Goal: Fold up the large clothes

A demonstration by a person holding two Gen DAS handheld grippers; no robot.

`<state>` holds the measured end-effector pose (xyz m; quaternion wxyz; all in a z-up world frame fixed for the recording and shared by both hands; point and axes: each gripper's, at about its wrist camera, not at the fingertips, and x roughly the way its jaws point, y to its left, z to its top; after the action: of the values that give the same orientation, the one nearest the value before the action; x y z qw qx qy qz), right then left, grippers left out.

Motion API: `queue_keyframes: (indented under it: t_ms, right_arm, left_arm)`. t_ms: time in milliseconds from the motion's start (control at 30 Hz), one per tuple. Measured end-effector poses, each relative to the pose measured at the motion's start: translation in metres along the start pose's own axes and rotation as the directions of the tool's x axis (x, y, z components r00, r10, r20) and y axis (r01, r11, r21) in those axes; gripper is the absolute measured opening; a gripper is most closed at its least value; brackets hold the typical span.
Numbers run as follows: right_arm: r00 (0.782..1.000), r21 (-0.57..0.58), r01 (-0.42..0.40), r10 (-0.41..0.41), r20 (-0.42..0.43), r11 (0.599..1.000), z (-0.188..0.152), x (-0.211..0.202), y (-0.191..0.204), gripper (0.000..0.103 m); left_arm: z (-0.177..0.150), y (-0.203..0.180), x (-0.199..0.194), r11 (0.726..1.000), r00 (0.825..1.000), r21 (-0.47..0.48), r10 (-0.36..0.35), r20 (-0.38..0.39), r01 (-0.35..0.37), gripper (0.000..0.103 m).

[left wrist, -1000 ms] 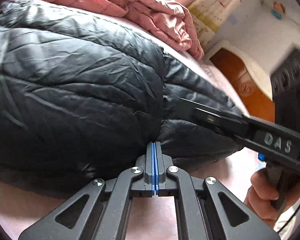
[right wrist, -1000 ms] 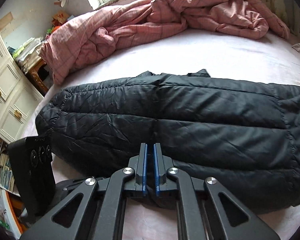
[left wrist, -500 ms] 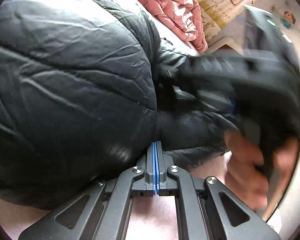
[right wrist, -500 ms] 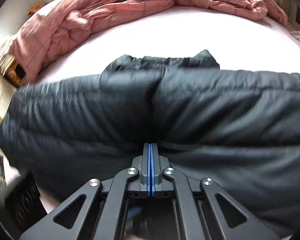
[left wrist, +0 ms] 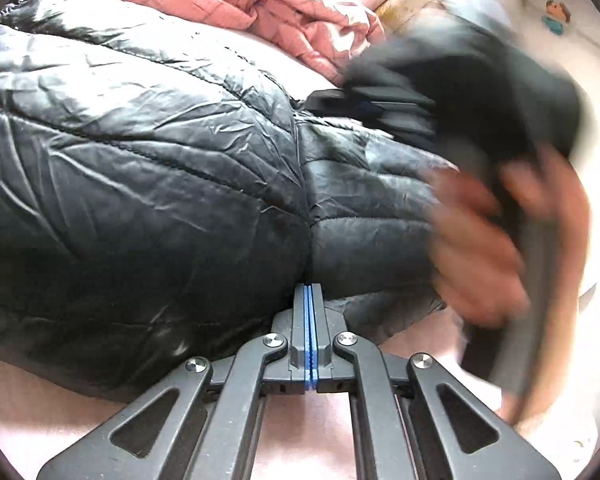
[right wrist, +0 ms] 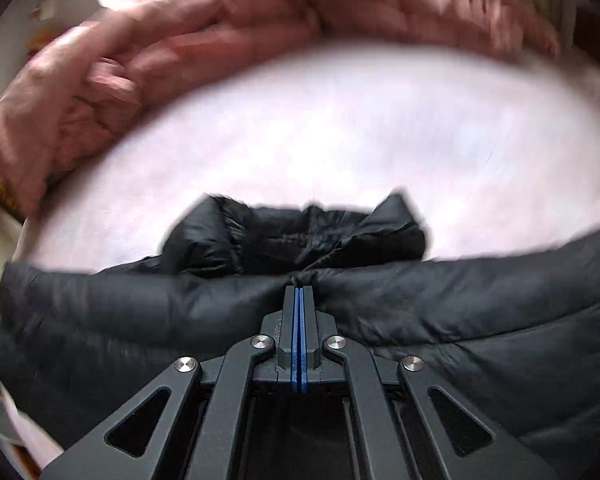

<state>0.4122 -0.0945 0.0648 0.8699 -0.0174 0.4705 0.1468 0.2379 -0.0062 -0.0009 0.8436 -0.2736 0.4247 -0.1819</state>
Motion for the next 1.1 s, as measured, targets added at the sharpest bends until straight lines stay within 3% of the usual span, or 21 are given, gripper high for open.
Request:
queue_keyframes:
  t_ms: [133,233,267,300,367,433,500,533,667,733,767,867,933,967,1000,1033,1067,1100]
  right_arm:
    - [0.977,0.055,-0.177,0.169,0.126,0.983,-0.045,-0.076,-0.027,0.003]
    - [0.956,0.058,-0.133,0.113,0.271,0.989,-0.080,-0.127,-0.044,0.008]
    - [0.945,0.063,-0.110,0.084,0.316,0.992,-0.091,-0.141,-0.051,0.018]
    - [0.938,0.073,-0.100,0.070,0.341,0.992,-0.100,-0.148,-0.058,0.034]
    - [0.919,0.125,-0.119,0.061,0.389,0.985,-0.122,-0.164,-0.079,0.055]
    - [0.901,0.202,-0.153,0.053,0.430,0.967,-0.142,-0.173,-0.103,0.057]
    - [0.885,0.285,-0.194,0.042,0.464,0.939,-0.160,-0.175,-0.127,0.070]
    - [0.881,0.326,-0.212,0.036,0.472,0.921,-0.167,-0.174,-0.140,0.071]
    - [0.903,0.444,-0.226,0.015,0.430,0.867,-0.171,-0.141,-0.170,0.072]
    - [0.911,0.492,-0.276,0.061,0.408,0.826,-0.168,-0.121,-0.179,0.072]
    - [0.904,0.522,-0.311,0.078,0.420,0.794,-0.170,-0.117,-0.182,0.072]
    - [0.897,0.576,-0.267,-0.020,0.442,0.772,-0.182,-0.124,-0.176,0.073]
    - [0.881,0.596,-0.240,-0.087,0.466,0.766,-0.196,-0.133,-0.168,0.085]
    - [0.876,0.597,-0.254,-0.082,0.476,0.761,-0.200,-0.134,-0.165,0.097]
    - [0.878,0.586,-0.273,-0.052,0.476,0.763,-0.200,-0.131,-0.164,0.098]
    - [0.886,0.565,-0.291,-0.005,0.463,0.772,-0.195,-0.123,-0.163,0.098]
    - [0.894,0.562,-0.299,0.020,0.448,0.771,-0.189,-0.114,-0.164,0.097]
    - [0.896,0.577,-0.298,0.015,0.443,0.760,-0.188,-0.110,-0.169,0.097]
  left_arm:
    - [-0.007,-0.008,-0.019,0.999,0.998,0.051,-0.022,0.058,0.019,0.001]
    - [-0.008,-0.020,-0.035,0.992,0.989,0.114,-0.062,0.133,0.047,0.001]
    - [-0.007,-0.025,-0.039,0.990,0.984,0.135,-0.072,0.166,0.050,0.002]
    - [-0.008,-0.028,-0.045,0.987,0.977,0.152,-0.077,0.198,0.047,0.002]
    - [-0.010,-0.032,-0.059,0.983,0.962,0.180,-0.071,0.263,0.023,0.002]
    - [-0.015,-0.032,-0.073,0.978,0.945,0.205,-0.035,0.326,-0.034,0.002]
    - [-0.016,-0.032,-0.078,0.968,0.923,0.227,0.015,0.384,-0.110,0.002]
    - [-0.017,-0.035,-0.078,0.960,0.912,0.242,0.033,0.410,-0.143,0.002]
    - [-0.016,-0.049,-0.069,0.939,0.889,0.289,0.039,0.456,-0.189,0.002]
    - [-0.013,-0.049,-0.068,0.940,0.886,0.281,0.044,0.462,-0.194,0.004]
    - [-0.011,-0.048,-0.065,0.943,0.887,0.273,0.047,0.459,-0.191,0.004]
    - [-0.003,-0.041,-0.063,0.955,0.892,0.238,0.054,0.448,-0.177,0.005]
    - [-0.003,-0.039,-0.065,0.957,0.889,0.225,0.062,0.454,-0.182,0.009]
    - [-0.004,-0.040,-0.067,0.953,0.878,0.219,0.086,0.472,-0.211,0.013]
    - [-0.006,-0.043,-0.068,0.941,0.858,0.210,0.133,0.496,-0.267,0.017]
    - [-0.008,-0.045,-0.069,0.923,0.825,0.189,0.191,0.532,-0.336,0.025]
    - [-0.010,-0.047,-0.071,0.915,0.807,0.179,0.212,0.552,-0.363,0.027]
    - [-0.010,-0.046,-0.073,0.915,0.800,0.177,0.209,0.562,-0.363,0.027]
